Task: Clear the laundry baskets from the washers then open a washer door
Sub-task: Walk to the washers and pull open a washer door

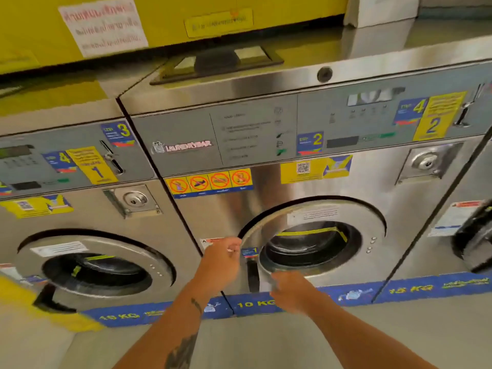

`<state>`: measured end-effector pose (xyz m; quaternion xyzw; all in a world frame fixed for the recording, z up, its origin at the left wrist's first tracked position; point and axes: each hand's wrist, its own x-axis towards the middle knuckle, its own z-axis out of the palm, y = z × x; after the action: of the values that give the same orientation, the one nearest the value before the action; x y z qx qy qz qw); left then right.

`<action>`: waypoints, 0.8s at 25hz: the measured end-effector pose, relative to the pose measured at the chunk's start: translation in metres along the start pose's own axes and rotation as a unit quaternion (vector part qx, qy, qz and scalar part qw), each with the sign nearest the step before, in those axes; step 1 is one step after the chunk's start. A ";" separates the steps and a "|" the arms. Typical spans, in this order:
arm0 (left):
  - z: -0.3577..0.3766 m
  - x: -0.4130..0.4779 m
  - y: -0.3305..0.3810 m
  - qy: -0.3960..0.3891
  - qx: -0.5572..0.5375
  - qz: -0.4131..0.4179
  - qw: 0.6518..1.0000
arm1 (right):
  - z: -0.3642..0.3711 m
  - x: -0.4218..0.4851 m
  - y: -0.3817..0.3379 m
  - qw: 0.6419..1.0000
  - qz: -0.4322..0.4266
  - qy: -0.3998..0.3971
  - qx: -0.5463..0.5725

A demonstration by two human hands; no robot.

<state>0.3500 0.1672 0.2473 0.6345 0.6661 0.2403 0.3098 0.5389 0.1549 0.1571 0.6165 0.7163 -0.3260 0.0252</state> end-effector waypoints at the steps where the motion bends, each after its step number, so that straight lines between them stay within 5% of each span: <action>1: 0.009 0.017 0.005 -0.010 -0.005 -0.014 1.000 | 0.002 0.022 0.002 1.000 0.001 -0.012 -0.001; 8: 0.045 0.053 0.010 0.109 -0.023 -0.079 0.991 | 0.036 0.089 -0.015 0.996 0.051 -0.030 0.064; 20: 0.015 0.042 0.006 -0.078 0.064 -0.033 0.994 | 0.054 0.053 -0.029 0.996 0.071 0.043 -0.039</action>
<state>0.3645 0.2086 0.2367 0.6473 0.6746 0.1365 0.3275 0.4809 0.1736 0.1040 0.6779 0.6831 -0.2687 0.0413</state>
